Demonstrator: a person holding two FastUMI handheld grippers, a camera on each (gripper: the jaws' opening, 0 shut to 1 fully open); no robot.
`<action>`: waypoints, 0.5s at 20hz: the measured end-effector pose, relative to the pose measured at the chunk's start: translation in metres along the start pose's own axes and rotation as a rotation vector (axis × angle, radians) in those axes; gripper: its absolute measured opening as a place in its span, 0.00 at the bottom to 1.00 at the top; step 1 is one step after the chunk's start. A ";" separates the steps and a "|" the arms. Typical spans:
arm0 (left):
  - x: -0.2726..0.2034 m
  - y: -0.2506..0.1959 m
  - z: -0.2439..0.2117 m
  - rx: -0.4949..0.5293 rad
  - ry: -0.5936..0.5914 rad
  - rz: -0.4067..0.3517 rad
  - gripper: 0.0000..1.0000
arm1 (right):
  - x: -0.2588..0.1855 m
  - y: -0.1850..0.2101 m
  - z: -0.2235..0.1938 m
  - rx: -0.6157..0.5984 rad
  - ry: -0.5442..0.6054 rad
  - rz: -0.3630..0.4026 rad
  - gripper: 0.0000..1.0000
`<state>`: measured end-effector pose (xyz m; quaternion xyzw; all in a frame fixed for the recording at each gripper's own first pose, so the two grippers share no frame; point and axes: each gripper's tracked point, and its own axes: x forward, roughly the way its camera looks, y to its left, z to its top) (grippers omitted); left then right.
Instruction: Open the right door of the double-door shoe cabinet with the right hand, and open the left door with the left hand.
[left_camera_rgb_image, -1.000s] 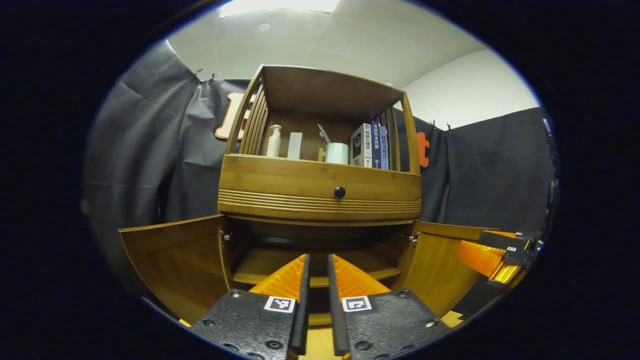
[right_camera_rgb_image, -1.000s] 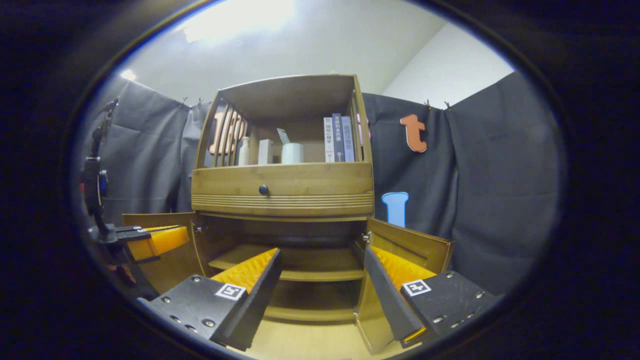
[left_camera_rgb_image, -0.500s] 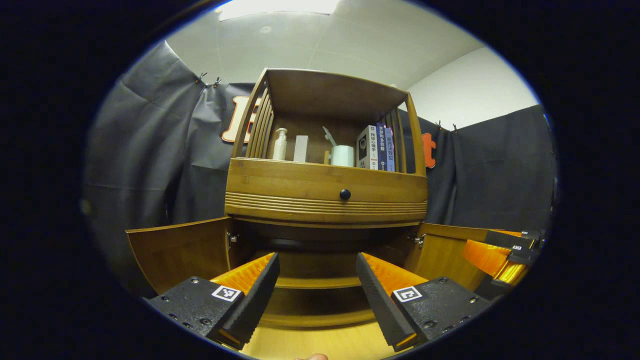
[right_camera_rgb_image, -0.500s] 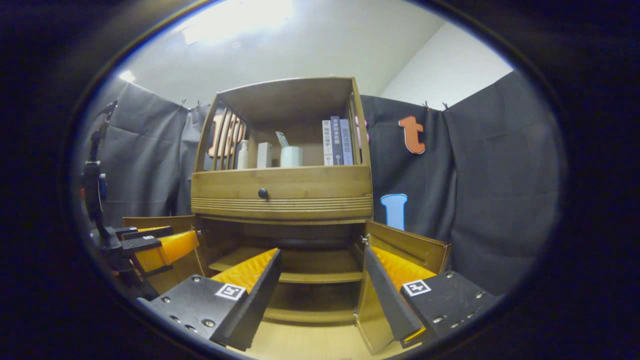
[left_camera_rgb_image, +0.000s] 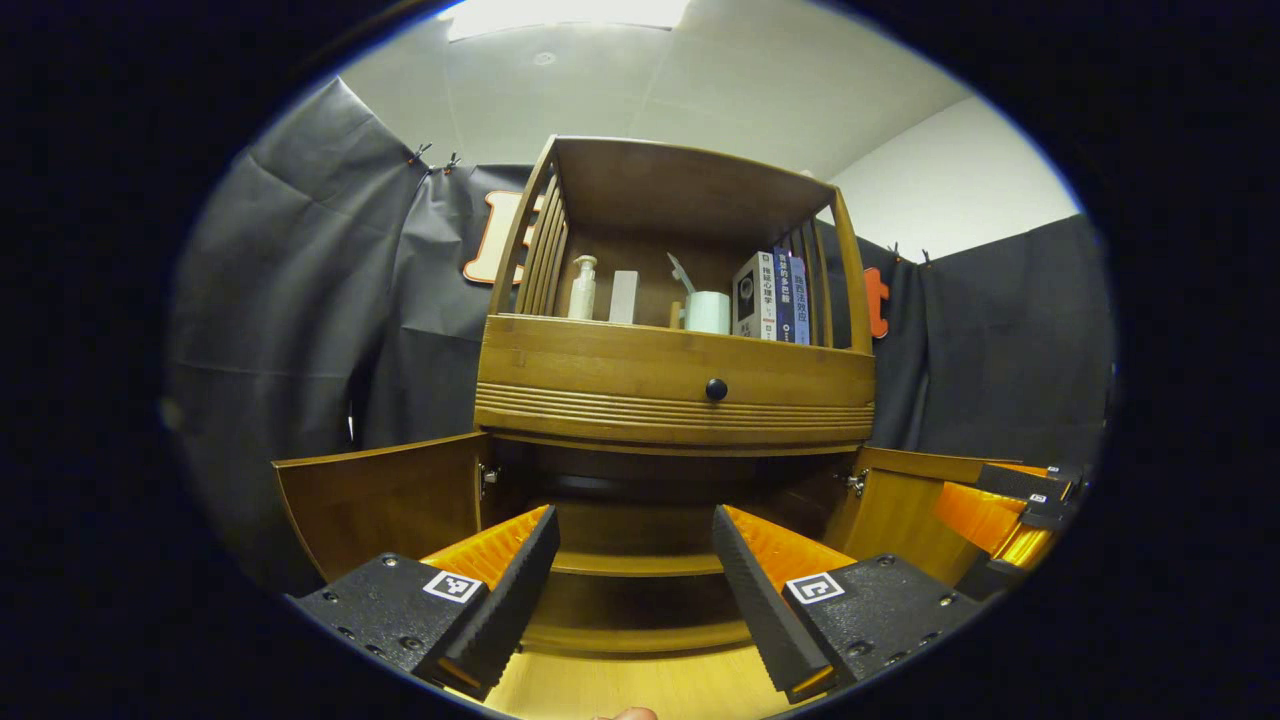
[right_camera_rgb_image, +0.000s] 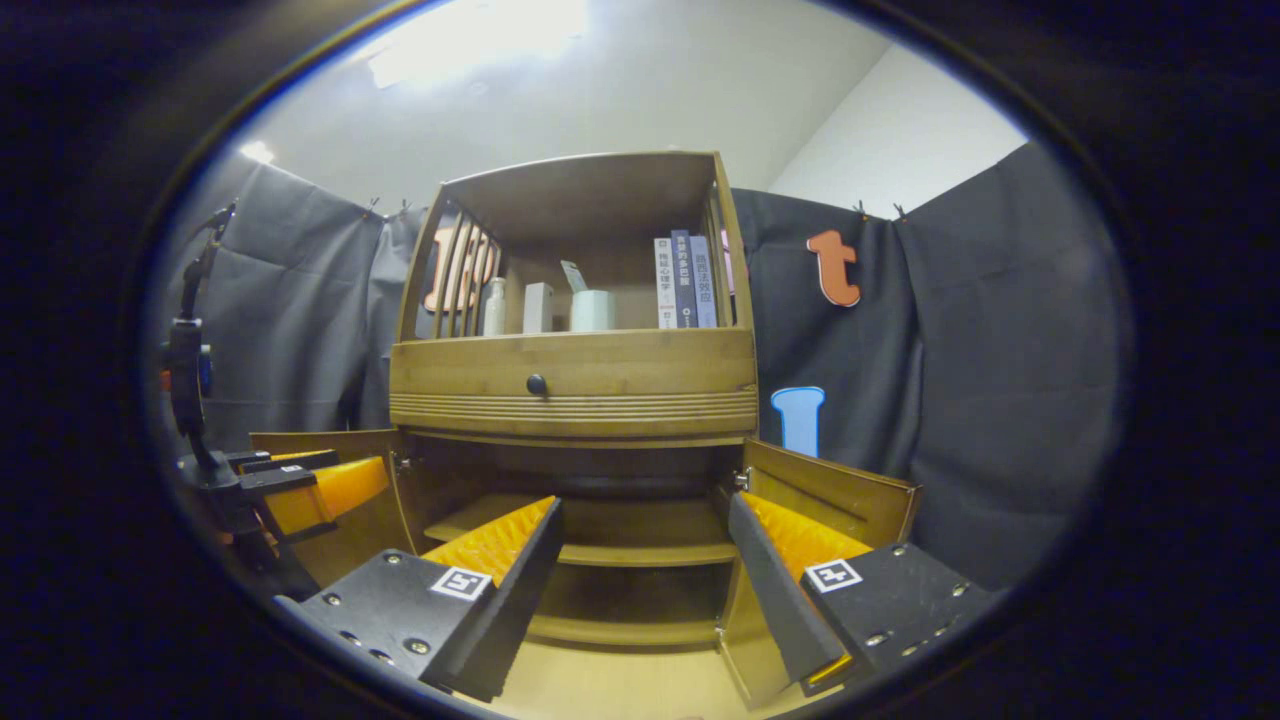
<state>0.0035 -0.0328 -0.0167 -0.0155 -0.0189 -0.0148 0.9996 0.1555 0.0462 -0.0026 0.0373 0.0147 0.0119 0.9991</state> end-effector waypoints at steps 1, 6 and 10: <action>0.000 0.000 0.000 -0.001 0.000 0.000 0.90 | 0.000 0.000 0.000 -0.003 0.001 0.001 0.98; -0.007 0.011 0.005 0.004 -0.004 -0.009 0.95 | -0.001 0.004 -0.002 0.002 0.003 0.002 1.00; -0.007 0.013 0.007 0.001 -0.007 -0.024 0.95 | -0.008 0.008 0.000 0.000 -0.003 -0.001 0.98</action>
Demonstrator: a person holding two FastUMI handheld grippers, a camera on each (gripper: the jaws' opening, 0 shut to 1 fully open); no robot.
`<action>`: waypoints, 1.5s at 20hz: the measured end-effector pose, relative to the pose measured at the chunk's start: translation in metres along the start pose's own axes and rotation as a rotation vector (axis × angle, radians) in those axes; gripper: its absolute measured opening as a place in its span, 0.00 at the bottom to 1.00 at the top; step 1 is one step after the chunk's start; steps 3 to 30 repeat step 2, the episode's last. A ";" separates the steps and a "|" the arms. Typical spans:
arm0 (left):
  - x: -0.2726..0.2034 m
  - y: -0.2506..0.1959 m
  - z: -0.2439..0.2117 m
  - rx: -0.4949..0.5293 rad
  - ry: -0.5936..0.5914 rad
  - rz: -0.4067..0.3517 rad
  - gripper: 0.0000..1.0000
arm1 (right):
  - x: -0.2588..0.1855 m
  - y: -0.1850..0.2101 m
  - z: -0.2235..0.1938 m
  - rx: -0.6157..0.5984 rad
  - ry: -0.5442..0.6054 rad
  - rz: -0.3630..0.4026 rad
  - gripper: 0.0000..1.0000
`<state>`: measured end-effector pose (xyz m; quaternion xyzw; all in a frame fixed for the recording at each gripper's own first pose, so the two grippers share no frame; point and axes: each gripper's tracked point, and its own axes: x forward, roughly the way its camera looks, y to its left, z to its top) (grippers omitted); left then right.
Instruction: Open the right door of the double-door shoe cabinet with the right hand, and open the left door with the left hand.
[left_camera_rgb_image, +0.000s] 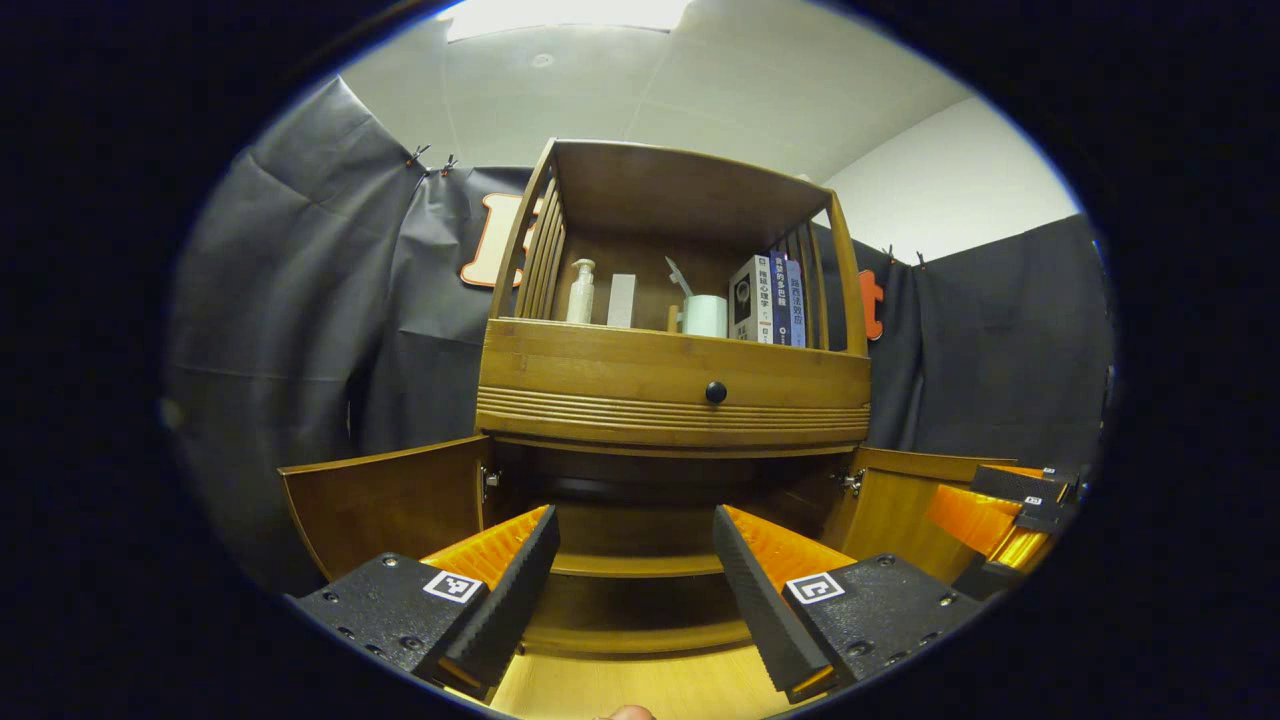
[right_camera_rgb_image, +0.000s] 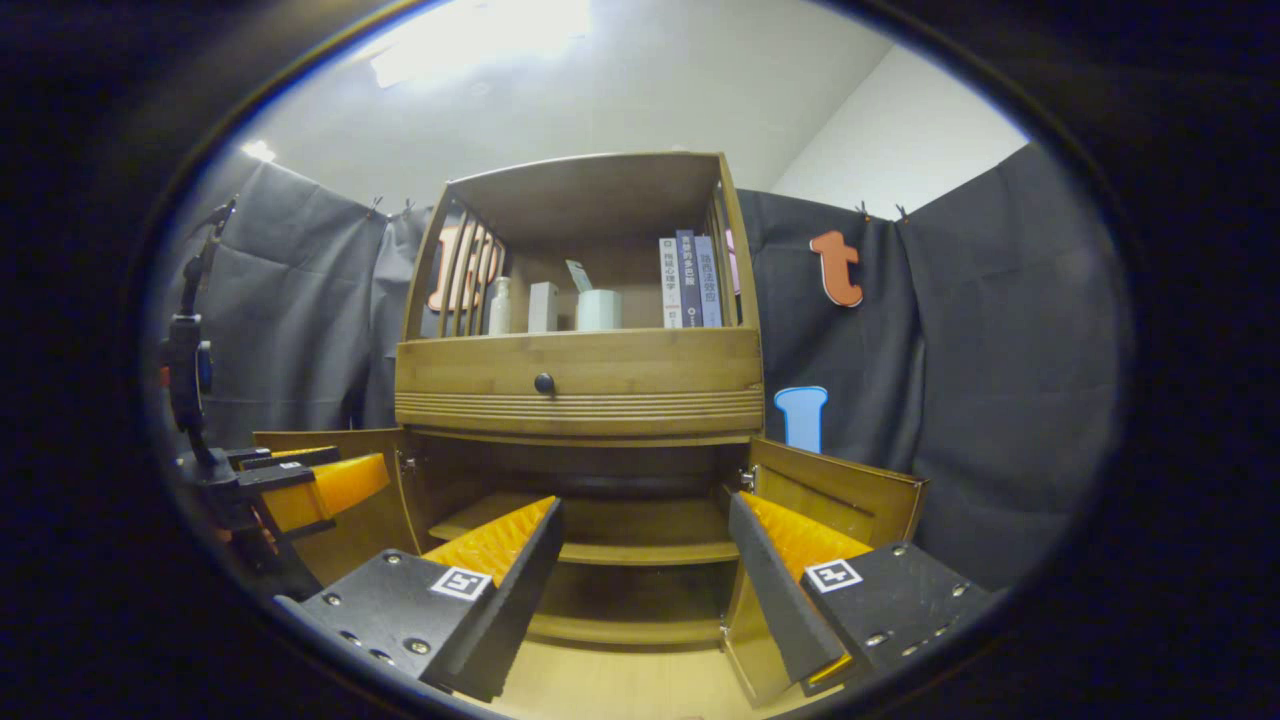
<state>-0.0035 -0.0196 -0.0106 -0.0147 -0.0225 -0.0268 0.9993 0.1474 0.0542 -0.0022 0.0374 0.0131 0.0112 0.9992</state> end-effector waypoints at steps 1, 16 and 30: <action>0.000 0.001 -0.001 -0.003 0.001 -0.005 0.95 | -0.002 0.001 0.001 -0.001 -0.001 -0.002 0.98; 0.000 0.001 -0.002 -0.005 0.003 -0.013 0.95 | -0.005 0.002 0.001 -0.001 -0.004 -0.004 0.98; 0.000 0.001 -0.002 -0.005 0.003 -0.013 0.95 | -0.005 0.002 0.001 -0.001 -0.004 -0.004 0.98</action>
